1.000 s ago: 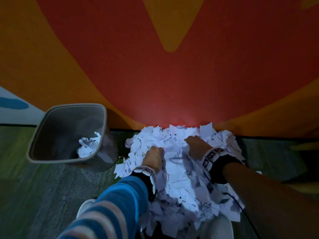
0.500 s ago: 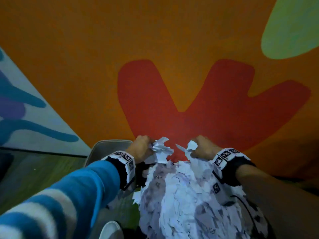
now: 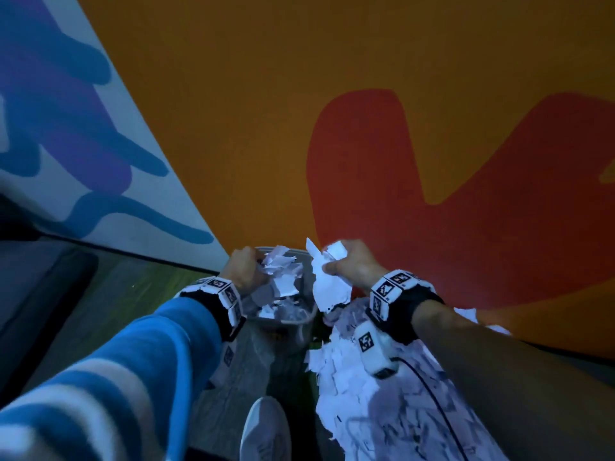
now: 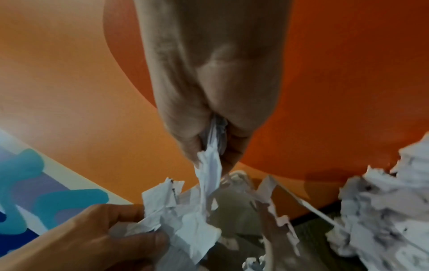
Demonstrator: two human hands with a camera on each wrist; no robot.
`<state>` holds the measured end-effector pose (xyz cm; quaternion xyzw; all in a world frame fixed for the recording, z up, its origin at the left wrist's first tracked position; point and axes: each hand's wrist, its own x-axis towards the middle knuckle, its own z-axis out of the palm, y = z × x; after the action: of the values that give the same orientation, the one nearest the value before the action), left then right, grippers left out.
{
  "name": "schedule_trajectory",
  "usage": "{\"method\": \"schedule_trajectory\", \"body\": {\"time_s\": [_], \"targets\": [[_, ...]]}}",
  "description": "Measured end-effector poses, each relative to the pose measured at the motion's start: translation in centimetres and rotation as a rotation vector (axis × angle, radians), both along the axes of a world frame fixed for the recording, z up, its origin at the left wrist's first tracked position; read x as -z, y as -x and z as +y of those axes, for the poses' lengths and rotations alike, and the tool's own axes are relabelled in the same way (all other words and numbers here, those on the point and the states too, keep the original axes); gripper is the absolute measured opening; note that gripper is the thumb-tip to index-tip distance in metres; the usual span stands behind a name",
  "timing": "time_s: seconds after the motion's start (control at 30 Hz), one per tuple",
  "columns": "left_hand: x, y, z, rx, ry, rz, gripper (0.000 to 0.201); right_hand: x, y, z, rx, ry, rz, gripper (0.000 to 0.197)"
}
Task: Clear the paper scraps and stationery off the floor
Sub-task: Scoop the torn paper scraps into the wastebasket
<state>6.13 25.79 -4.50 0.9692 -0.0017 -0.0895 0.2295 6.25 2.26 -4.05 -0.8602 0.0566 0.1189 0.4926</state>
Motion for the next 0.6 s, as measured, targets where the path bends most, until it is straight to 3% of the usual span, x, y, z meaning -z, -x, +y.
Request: {"method": "schedule_trajectory", "body": {"time_s": [0.1,0.23,0.3,0.43,0.6], "targets": [[1.2,-0.8,0.4,-0.018,-0.013,0.049,0.028,2.2,-1.0,3.0,0.049,-0.036,0.033,0.051],[2.3,-1.6,0.5,-0.005,-0.031,0.114,0.042,4.3,-1.7,5.8,0.048,-0.072,0.053,0.049],[2.8,-1.8,0.7,0.011,-0.07,0.132,0.047,4.6,-1.7,6.5,-0.016,-0.103,0.108,0.062],[3.0,-2.1,1.1,-0.029,-0.089,0.137,0.055,4.9,-2.1,5.9,-0.136,0.054,0.165,0.089],[2.2,-2.4,-0.4,0.019,-0.063,0.103,0.054,2.9,-1.8,2.6,-0.156,-0.039,0.155,0.075]]}}
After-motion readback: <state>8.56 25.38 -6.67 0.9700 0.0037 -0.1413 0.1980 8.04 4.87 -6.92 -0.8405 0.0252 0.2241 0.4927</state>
